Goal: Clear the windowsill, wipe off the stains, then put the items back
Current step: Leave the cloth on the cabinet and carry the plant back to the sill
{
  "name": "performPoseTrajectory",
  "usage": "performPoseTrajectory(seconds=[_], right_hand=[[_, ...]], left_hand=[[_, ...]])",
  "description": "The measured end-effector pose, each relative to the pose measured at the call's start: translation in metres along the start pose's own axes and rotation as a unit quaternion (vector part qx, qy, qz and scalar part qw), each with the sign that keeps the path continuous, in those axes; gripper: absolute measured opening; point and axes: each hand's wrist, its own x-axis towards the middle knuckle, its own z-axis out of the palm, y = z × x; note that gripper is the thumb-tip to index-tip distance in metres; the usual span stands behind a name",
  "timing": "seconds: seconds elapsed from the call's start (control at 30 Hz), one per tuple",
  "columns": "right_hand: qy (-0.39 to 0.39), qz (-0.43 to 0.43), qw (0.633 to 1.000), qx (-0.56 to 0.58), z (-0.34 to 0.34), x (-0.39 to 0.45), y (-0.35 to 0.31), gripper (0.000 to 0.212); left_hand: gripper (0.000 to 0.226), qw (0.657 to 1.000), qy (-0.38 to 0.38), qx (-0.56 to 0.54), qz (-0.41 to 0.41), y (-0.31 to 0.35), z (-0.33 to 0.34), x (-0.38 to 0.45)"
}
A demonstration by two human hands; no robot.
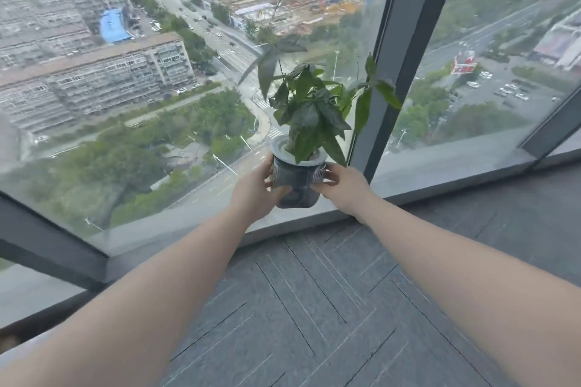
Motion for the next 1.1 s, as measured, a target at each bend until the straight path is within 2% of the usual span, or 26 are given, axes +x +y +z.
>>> performPoseTrajectory(seconds=[0.13,0.4,0.53,0.67,0.8,1.1], right_hand=[[-0.012,0.01,1.0,-0.009,-0.003,0.064,0.011,0.043],[0.002,0.052,0.998,-0.024,-0.005,0.172,0.064,0.042],[-0.022,0.068,0.997,-0.022,0.005,0.221,0.104,0.04],[-0.055,0.067,0.996,-0.009,0.019,0.276,0.161,0.046],[-0.056,0.061,0.996,-0.011,0.048,0.329,0.236,0.044],[-0.055,0.028,0.998,-0.024,0.161,0.422,0.405,0.033]], left_hand=[[0.085,0.999,-0.022,-0.036,-0.013,-0.019,0.012,0.061],[0.073,0.998,-0.029,-0.055,0.001,-0.055,0.061,0.173],[0.079,0.998,-0.038,-0.035,-0.037,-0.085,0.097,0.215],[0.081,0.997,-0.021,-0.016,-0.072,-0.128,0.148,0.261],[0.077,0.996,-0.004,-0.024,-0.09,-0.183,0.211,0.301],[0.076,0.994,0.044,-0.041,-0.093,-0.345,0.334,0.354]])
